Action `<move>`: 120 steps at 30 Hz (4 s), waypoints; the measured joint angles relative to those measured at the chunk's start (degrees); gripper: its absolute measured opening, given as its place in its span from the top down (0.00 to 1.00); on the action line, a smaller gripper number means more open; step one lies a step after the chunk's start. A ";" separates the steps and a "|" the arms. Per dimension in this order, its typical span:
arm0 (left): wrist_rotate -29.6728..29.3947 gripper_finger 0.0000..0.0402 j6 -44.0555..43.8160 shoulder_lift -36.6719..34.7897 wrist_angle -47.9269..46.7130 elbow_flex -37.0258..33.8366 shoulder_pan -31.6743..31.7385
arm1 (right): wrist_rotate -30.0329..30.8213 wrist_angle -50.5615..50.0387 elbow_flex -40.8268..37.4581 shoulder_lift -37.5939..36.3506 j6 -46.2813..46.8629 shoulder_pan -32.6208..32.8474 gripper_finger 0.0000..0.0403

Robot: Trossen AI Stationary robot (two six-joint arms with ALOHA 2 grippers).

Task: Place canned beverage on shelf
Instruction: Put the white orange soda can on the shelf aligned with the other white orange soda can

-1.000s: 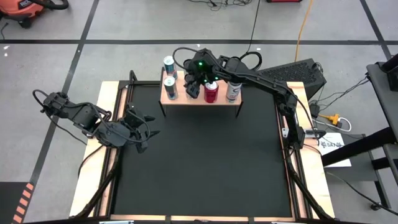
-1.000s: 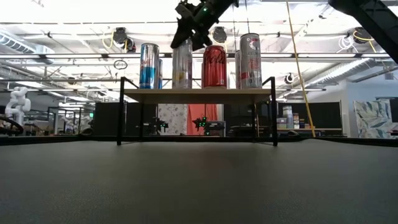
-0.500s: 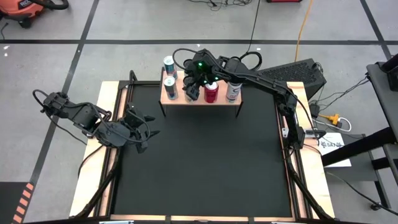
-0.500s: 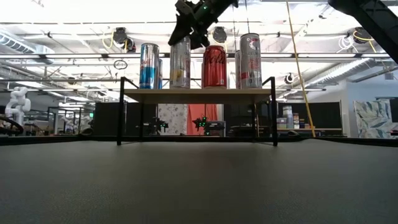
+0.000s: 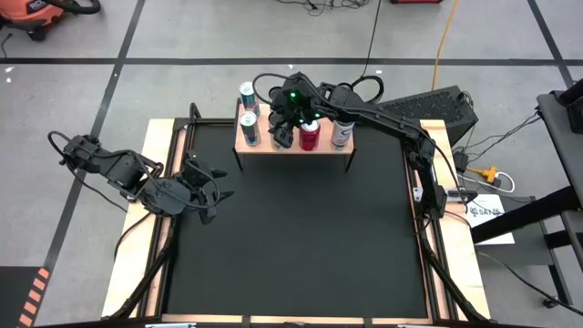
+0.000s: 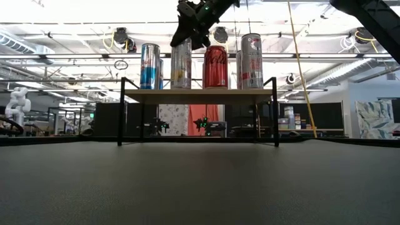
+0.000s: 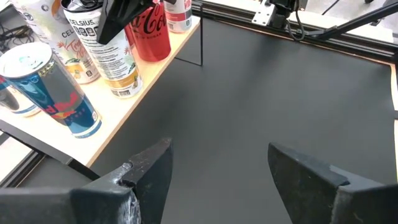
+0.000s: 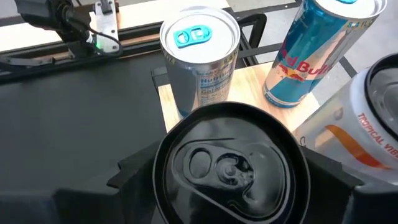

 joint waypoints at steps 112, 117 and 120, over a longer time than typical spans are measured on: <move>2.51 0.35 0.00 -0.02 -0.02 0.00 0.02 | 10.17 -2.05 0.00 -3.10 21.59 0.50 0.37; 2.54 0.35 0.02 -0.02 -0.02 0.00 0.00 | 12.12 -2.21 0.00 -3.10 22.15 0.52 0.38; 2.54 0.35 0.01 -0.02 -0.02 0.00 0.01 | 13.17 -2.05 0.00 -3.10 23.42 1.07 0.38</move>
